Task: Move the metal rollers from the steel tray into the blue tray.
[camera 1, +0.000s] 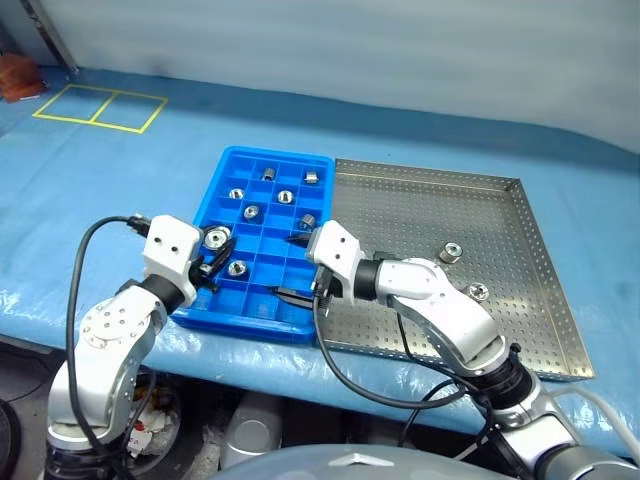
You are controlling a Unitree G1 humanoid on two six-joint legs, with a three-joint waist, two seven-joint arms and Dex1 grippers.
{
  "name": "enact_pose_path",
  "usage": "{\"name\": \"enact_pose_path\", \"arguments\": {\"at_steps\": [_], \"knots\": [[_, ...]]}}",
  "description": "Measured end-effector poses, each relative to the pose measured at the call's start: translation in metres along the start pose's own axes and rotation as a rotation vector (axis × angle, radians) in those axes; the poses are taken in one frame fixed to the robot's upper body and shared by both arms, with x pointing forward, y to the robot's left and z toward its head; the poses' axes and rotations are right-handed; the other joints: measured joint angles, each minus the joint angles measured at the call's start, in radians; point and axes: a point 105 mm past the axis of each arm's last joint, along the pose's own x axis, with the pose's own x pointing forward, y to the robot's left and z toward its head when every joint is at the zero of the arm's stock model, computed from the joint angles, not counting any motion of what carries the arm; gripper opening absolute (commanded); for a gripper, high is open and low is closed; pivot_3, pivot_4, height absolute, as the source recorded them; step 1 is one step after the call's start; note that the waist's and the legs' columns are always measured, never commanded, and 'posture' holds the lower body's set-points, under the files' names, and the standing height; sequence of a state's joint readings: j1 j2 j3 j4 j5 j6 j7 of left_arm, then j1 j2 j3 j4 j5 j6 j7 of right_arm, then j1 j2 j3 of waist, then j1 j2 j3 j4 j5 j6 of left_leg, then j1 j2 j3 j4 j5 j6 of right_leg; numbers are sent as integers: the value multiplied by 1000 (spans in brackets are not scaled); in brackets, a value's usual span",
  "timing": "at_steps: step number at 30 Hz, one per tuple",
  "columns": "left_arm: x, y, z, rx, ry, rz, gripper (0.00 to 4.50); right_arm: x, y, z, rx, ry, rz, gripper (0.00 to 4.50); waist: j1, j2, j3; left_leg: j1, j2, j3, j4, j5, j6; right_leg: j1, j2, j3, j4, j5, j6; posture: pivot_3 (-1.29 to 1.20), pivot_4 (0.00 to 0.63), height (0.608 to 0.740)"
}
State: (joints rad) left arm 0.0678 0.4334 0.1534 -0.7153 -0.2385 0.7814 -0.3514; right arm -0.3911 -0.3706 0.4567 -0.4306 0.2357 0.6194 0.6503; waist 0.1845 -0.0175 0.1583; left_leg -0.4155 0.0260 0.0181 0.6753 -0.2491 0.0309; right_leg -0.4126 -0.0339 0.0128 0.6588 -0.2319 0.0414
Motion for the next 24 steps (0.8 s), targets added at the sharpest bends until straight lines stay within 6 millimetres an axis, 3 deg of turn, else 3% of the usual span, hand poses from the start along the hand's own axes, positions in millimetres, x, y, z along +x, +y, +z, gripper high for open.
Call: {"name": "enact_pose_path", "arguments": {"at_steps": [13,24], "knots": [[-12,1,-32,-47,122,49,1714,7,7,-2,10,-4,35,4500,80,0,0,0,0,1,-3,0,-1,-2,-1,-2,0,-4,2,485,150,740],[-20,-7,-34,-92,159,-9,1714,8,5,0,18,-16,11,4500,140,0,0,0,1,2,-9,-1,-3,-5,0,-4,-1,-4,2,481,150,740]]}}
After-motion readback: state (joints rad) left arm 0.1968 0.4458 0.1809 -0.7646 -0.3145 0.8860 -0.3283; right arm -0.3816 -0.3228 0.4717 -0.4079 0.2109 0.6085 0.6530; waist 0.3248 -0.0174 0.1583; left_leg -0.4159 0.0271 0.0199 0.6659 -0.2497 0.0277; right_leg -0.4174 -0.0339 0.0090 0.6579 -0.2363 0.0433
